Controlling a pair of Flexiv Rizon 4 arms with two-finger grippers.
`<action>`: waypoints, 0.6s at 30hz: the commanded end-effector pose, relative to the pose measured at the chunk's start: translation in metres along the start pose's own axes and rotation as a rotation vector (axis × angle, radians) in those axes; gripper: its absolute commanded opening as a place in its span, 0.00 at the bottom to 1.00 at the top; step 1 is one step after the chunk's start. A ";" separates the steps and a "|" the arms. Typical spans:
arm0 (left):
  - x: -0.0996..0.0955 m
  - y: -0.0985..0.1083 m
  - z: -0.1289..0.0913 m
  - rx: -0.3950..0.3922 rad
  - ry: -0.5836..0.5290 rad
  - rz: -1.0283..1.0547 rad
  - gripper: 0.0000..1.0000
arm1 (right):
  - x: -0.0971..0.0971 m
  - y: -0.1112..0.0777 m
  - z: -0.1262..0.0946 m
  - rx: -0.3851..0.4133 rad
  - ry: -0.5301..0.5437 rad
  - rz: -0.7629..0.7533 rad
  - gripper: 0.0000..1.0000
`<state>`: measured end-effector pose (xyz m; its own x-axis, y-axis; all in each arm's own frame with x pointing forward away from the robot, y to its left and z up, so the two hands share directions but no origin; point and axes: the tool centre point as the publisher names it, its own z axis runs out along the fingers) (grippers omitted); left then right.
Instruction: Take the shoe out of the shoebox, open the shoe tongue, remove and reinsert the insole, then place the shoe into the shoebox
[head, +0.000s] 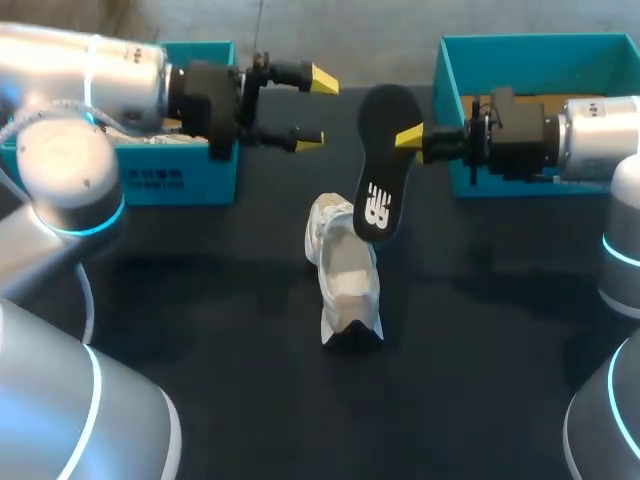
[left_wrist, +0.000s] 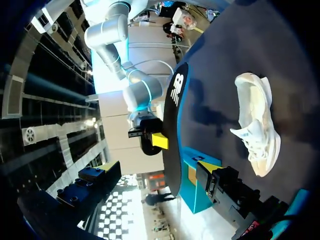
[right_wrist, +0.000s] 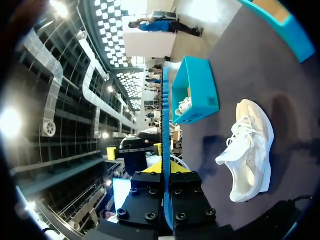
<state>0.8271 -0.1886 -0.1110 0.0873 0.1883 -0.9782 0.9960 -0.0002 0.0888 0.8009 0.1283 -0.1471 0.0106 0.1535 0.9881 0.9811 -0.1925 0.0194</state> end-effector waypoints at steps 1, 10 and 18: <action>0.006 -0.002 0.013 -0.010 -0.136 0.002 1.00 | 0.003 -0.001 0.001 0.004 0.005 -0.005 0.00; 0.006 0.000 0.037 0.004 -0.189 0.006 0.93 | 0.005 -0.002 0.007 0.020 0.012 0.001 0.00; 0.006 0.000 0.048 0.010 -0.211 -0.009 0.76 | 0.007 -0.003 0.014 0.039 0.016 0.001 0.00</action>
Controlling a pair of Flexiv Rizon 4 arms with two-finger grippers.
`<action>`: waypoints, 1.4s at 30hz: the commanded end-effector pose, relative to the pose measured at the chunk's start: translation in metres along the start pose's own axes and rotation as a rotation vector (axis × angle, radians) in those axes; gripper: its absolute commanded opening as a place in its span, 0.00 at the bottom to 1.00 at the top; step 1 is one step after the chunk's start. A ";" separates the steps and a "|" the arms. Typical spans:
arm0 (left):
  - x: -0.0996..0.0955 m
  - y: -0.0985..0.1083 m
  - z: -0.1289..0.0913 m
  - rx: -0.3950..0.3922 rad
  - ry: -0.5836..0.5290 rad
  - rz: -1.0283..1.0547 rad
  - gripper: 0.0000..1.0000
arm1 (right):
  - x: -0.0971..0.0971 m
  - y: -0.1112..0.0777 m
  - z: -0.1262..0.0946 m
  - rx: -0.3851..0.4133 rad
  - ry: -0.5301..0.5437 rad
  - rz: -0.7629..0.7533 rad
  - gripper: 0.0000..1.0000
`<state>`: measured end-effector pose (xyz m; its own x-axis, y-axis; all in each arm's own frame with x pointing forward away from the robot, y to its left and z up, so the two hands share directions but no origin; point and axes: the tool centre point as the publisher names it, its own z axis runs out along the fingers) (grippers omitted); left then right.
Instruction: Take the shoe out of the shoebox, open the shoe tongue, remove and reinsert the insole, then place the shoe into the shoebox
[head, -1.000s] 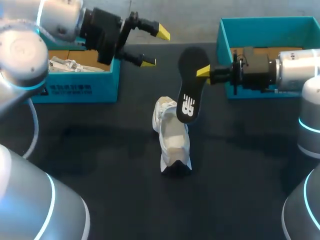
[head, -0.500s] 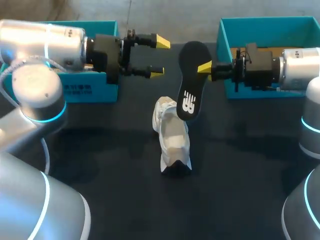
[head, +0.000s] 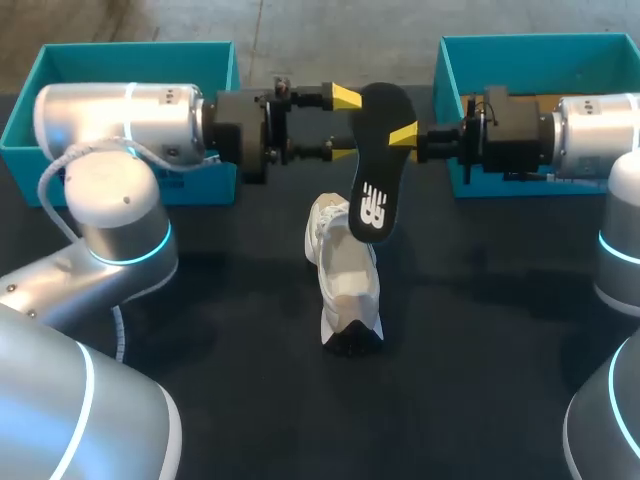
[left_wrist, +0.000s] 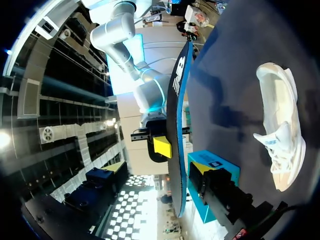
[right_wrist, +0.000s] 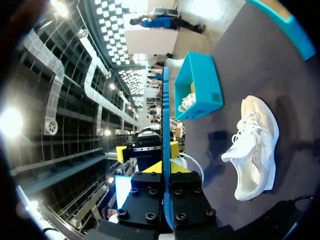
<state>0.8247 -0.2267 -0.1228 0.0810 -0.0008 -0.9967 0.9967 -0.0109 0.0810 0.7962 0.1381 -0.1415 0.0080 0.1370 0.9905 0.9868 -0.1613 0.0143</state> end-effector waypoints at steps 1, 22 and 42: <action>0.004 0.003 0.009 -0.003 -0.023 -0.004 0.74 | 0.000 0.003 0.007 0.009 0.000 0.000 0.00; 0.012 0.007 0.025 0.000 -0.028 -0.039 0.13 | 0.000 -0.004 0.013 0.025 0.011 -0.003 0.00; 0.024 0.004 0.020 0.007 -0.022 -0.131 0.00 | -0.001 -0.001 0.008 0.003 -0.007 -0.009 1.00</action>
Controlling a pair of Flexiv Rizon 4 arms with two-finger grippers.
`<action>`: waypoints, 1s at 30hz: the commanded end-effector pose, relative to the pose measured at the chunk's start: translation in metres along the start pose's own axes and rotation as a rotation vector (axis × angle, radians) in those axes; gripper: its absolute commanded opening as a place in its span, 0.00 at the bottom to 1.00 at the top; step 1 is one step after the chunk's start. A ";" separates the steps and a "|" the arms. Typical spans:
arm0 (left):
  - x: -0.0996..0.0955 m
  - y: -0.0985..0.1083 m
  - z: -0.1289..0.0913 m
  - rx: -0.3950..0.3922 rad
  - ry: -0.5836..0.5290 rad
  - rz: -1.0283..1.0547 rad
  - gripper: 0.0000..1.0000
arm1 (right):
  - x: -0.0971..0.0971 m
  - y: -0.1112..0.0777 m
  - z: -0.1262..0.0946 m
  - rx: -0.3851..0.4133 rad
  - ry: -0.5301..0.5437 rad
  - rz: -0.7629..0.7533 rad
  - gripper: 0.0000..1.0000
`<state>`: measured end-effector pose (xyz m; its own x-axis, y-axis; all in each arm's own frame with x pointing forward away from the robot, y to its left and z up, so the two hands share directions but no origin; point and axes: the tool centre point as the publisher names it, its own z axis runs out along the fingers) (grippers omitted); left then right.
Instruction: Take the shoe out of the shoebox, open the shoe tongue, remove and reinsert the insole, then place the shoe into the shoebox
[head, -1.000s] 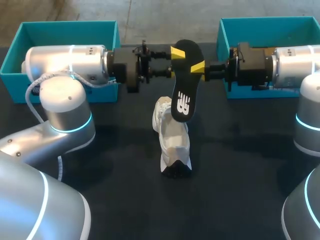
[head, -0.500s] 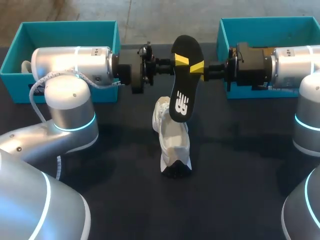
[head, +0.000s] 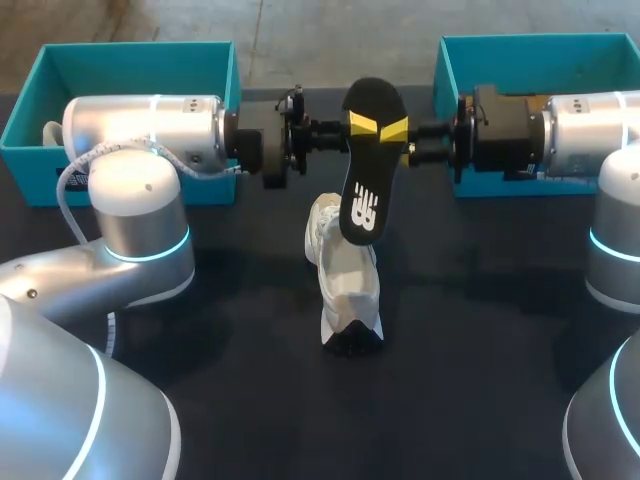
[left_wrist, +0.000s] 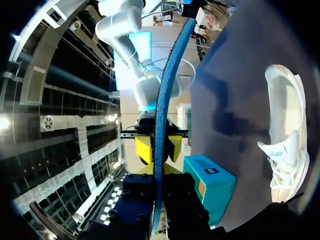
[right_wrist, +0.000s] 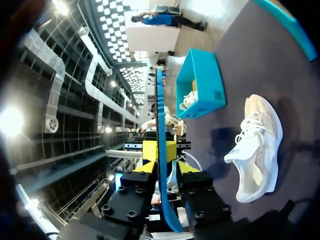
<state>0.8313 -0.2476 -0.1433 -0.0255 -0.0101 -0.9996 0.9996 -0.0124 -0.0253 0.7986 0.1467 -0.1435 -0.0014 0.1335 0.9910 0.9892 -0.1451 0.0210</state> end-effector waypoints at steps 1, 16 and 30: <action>0.004 -0.002 -0.001 0.007 -0.018 -0.044 0.00 | -0.001 -0.002 -0.003 -0.015 -0.014 0.001 1.00; 0.014 -0.014 -0.009 -0.016 -0.059 -0.214 0.00 | -0.025 -0.007 -0.032 -0.113 -0.071 0.050 1.00; 0.014 -0.014 -0.009 -0.016 -0.059 -0.214 0.00 | -0.025 -0.011 -0.033 -0.108 -0.091 0.016 1.00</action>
